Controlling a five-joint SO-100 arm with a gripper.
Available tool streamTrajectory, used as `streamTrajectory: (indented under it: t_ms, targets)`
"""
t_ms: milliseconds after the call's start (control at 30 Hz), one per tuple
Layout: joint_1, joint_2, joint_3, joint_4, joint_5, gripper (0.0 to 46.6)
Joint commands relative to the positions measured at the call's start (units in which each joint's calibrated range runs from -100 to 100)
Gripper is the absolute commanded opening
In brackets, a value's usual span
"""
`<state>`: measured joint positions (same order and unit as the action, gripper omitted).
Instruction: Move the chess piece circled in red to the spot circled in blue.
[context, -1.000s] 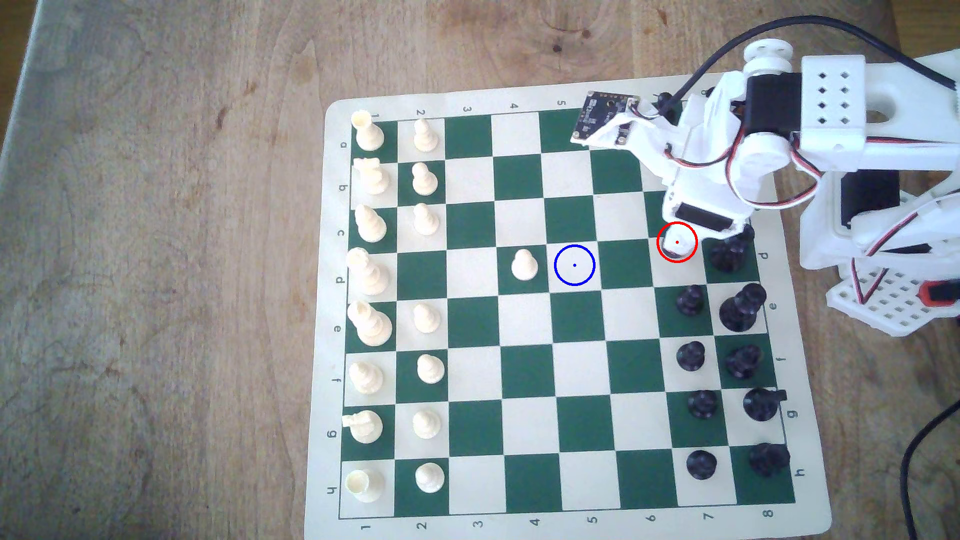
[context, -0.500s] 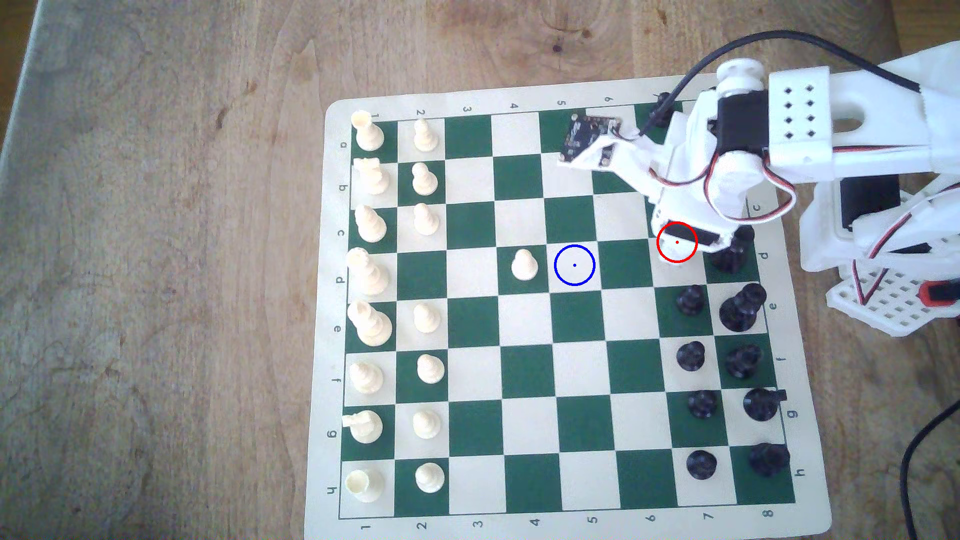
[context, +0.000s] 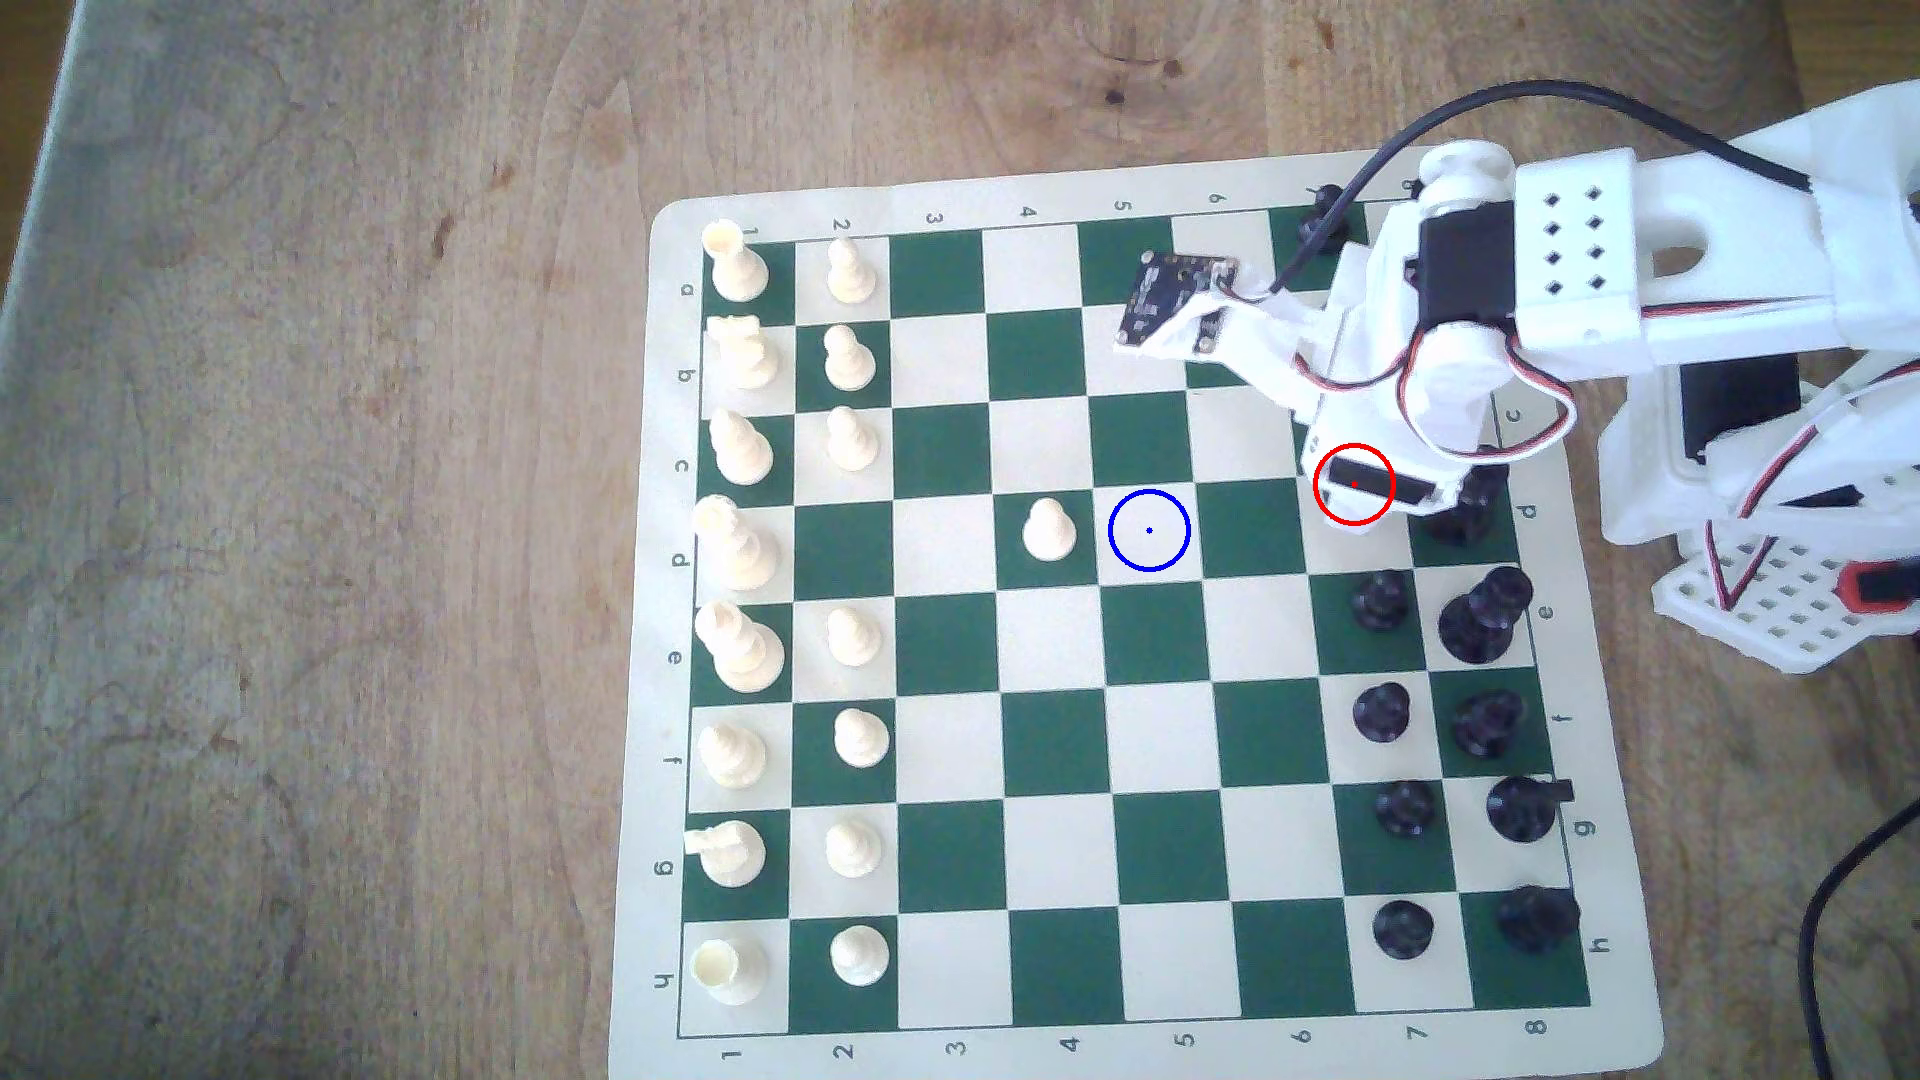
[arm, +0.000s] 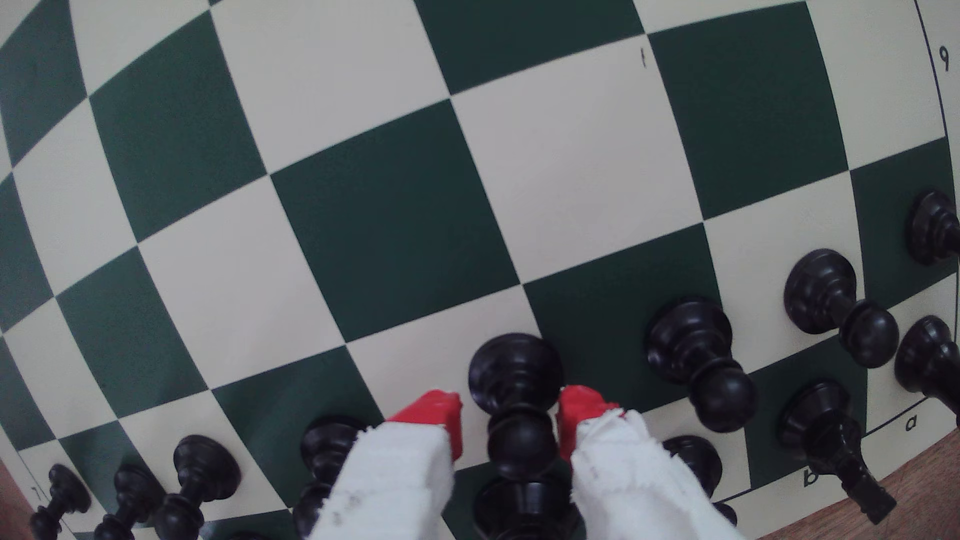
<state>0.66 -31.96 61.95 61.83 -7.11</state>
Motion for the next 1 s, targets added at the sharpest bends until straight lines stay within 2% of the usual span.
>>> streamTrajectory:
  t_ms: [0, 200, 233, 300, 567, 767, 967]
  targets:
    - [-0.1, 0.4, -0.8, -0.7, -0.2, 9.1]
    - [0.1, 0.1, -0.7, -0.9, -0.2, 8.2]
    - [0.0, 0.0, -0.7, -0.9, -0.2, 7.3]
    - [-0.1, -0.1, -0.7, -0.9, -0.2, 1.4]
    - [-0.2, -3.1, -2.5, 2.8, -0.2, 0.3]
    - [-1.3, -3.8, -15.8, 12.0, -0.3, 0.3]
    - [-3.8, 5.5, -27.6, 11.5, -0.5, 0.3]
